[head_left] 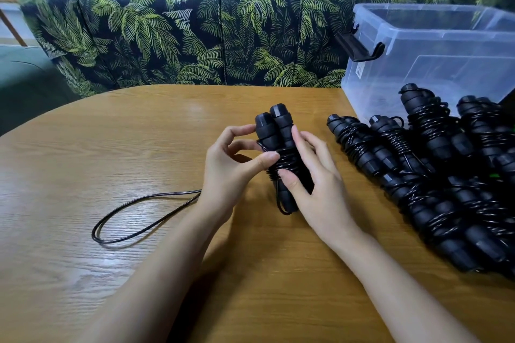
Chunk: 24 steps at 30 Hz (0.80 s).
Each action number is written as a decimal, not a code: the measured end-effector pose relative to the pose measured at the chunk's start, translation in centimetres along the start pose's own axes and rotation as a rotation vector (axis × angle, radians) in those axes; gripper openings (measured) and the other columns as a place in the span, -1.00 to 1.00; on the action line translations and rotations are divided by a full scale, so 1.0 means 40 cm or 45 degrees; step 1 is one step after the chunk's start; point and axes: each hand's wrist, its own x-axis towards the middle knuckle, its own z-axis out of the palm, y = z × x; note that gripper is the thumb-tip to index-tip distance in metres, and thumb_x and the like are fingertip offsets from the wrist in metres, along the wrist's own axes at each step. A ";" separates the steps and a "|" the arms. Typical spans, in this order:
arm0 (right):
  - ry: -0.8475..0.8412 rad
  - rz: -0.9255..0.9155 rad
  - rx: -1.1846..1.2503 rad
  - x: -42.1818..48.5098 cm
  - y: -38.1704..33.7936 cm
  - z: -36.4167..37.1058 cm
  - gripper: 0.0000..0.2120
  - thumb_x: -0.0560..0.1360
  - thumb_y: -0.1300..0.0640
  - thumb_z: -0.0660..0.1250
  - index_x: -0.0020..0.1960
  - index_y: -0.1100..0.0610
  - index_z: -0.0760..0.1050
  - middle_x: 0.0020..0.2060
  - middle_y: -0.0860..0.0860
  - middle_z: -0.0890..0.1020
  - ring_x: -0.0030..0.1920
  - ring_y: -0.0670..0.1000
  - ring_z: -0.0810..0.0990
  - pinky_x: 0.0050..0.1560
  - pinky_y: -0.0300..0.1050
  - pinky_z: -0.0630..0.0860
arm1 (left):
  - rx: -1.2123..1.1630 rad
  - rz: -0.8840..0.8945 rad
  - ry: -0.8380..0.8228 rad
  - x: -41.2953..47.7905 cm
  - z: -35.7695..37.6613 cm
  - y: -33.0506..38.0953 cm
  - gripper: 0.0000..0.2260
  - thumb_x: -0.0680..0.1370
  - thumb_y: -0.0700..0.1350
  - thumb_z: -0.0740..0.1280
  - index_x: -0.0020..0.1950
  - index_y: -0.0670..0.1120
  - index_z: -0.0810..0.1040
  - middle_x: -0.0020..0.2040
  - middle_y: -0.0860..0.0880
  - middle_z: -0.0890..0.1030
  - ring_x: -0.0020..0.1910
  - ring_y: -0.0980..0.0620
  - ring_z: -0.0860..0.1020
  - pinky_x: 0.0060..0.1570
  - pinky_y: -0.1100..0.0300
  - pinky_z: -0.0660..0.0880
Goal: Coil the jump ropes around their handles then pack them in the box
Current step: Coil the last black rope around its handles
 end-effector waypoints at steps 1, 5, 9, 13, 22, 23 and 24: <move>-0.008 -0.006 -0.054 -0.002 -0.001 0.000 -0.27 0.44 -0.27 0.23 0.55 -0.11 0.16 0.41 -0.17 0.31 0.44 -0.10 0.30 0.23 -0.53 0.19 | 0.007 0.005 -0.007 0.000 0.000 -0.001 -0.45 0.25 -0.03 0.65 0.17 -0.03 0.56 -0.13 -0.09 0.69 -0.11 -0.05 0.67 0.02 -0.10 0.58; 0.032 0.039 -0.231 -0.006 -0.011 0.000 -0.05 0.30 -0.30 0.42 0.58 -0.05 0.14 0.45 -0.14 0.30 0.42 -0.06 0.34 0.15 -0.17 0.40 | -0.005 0.015 -0.089 -0.004 0.008 0.004 -0.45 0.25 -0.09 0.62 0.20 -0.02 0.56 -0.10 -0.06 0.69 -0.16 -0.03 0.64 -0.03 -0.02 0.59; 0.063 0.098 -0.154 0.001 0.000 0.000 -0.11 0.36 0.00 0.55 0.56 -0.02 0.18 0.43 -0.16 0.36 0.33 -0.20 0.37 0.12 -0.38 0.37 | -0.032 0.043 -0.161 -0.007 0.012 0.002 -0.49 0.29 -0.13 0.57 0.21 0.03 0.58 -0.05 -0.09 0.68 -0.19 -0.08 0.64 -0.04 -0.02 0.62; 0.070 0.117 0.064 0.003 0.007 0.005 -0.15 0.36 0.15 0.57 0.54 0.06 0.24 0.38 -0.11 0.43 0.23 -0.45 0.31 0.14 -0.61 0.21 | -0.060 0.048 -0.198 -0.001 0.006 0.003 -0.53 0.34 -0.17 0.53 0.24 0.02 0.57 -0.05 -0.10 0.68 -0.16 -0.05 0.64 -0.02 0.08 0.61; 0.004 0.239 0.505 -0.010 -0.011 -0.010 -0.33 0.37 0.20 0.56 0.32 -0.15 0.29 0.27 -0.20 0.52 0.29 -0.28 0.45 0.20 -0.46 0.32 | 0.026 0.109 -0.209 0.009 -0.013 0.006 -0.52 0.41 -0.12 0.49 0.32 -0.03 0.53 -0.09 0.03 0.58 -0.15 0.09 0.53 -0.04 0.26 0.49; -0.004 0.240 0.528 -0.011 -0.011 -0.009 -0.36 0.36 0.16 0.57 0.28 -0.15 0.31 0.25 -0.19 0.54 0.29 -0.23 0.47 0.24 -0.38 0.36 | -0.009 0.062 -0.208 0.008 -0.015 0.008 -0.46 0.39 -0.12 0.49 0.35 -0.03 0.49 -0.04 0.03 0.58 -0.13 0.10 0.54 -0.04 0.27 0.49; -0.015 0.237 0.555 -0.012 -0.012 -0.009 -0.40 0.35 0.12 0.56 0.26 -0.14 0.33 0.23 -0.17 0.56 0.29 -0.18 0.49 0.27 -0.27 0.39 | -0.045 0.011 -0.221 0.009 -0.017 0.010 -0.41 0.38 -0.12 0.49 0.40 -0.03 0.45 0.03 0.02 0.60 -0.09 0.10 0.57 -0.03 0.27 0.51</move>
